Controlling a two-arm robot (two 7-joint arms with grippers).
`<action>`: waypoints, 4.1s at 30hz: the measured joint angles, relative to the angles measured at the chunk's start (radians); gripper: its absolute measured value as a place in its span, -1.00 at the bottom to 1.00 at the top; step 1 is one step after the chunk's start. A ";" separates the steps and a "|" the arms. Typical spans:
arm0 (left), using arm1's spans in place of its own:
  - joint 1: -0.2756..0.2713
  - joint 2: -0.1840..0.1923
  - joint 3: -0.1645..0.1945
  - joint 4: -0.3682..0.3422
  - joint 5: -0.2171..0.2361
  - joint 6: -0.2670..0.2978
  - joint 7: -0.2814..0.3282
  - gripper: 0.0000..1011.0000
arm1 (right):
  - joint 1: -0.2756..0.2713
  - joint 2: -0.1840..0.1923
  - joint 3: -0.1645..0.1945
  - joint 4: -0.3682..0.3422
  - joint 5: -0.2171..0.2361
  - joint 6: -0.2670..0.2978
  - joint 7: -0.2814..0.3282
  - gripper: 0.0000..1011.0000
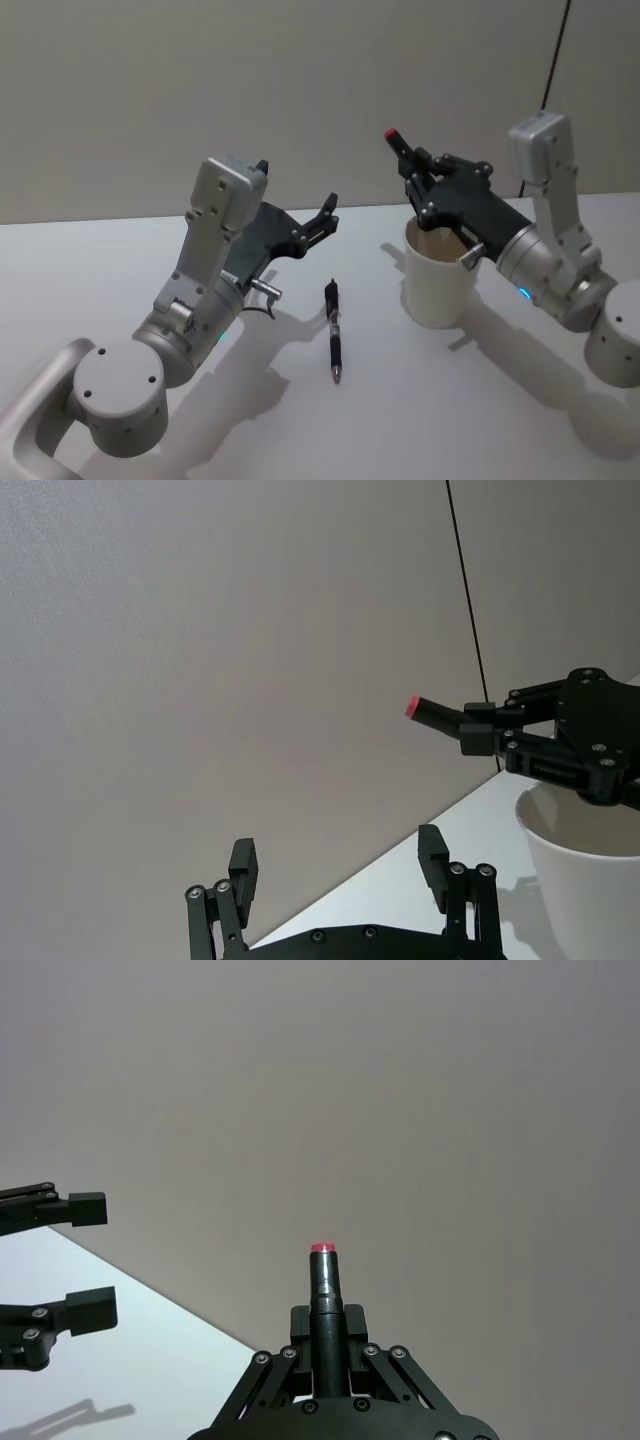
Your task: Place the pen into the pen holder.
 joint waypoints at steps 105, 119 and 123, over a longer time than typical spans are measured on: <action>0.000 0.000 0.000 0.000 0.000 0.000 0.000 0.98 | -0.303 0.338 0.219 -0.367 0.495 0.100 0.071 0.98; 0.006 -0.001 0.002 -0.006 0.001 0.005 0.005 0.98 | -0.328 0.334 0.210 -0.342 0.482 0.138 0.019 0.98; 0.017 -0.001 0.006 -0.021 0.000 0.020 0.013 0.98 | -0.332 0.333 0.209 -0.339 0.480 0.142 0.012 0.98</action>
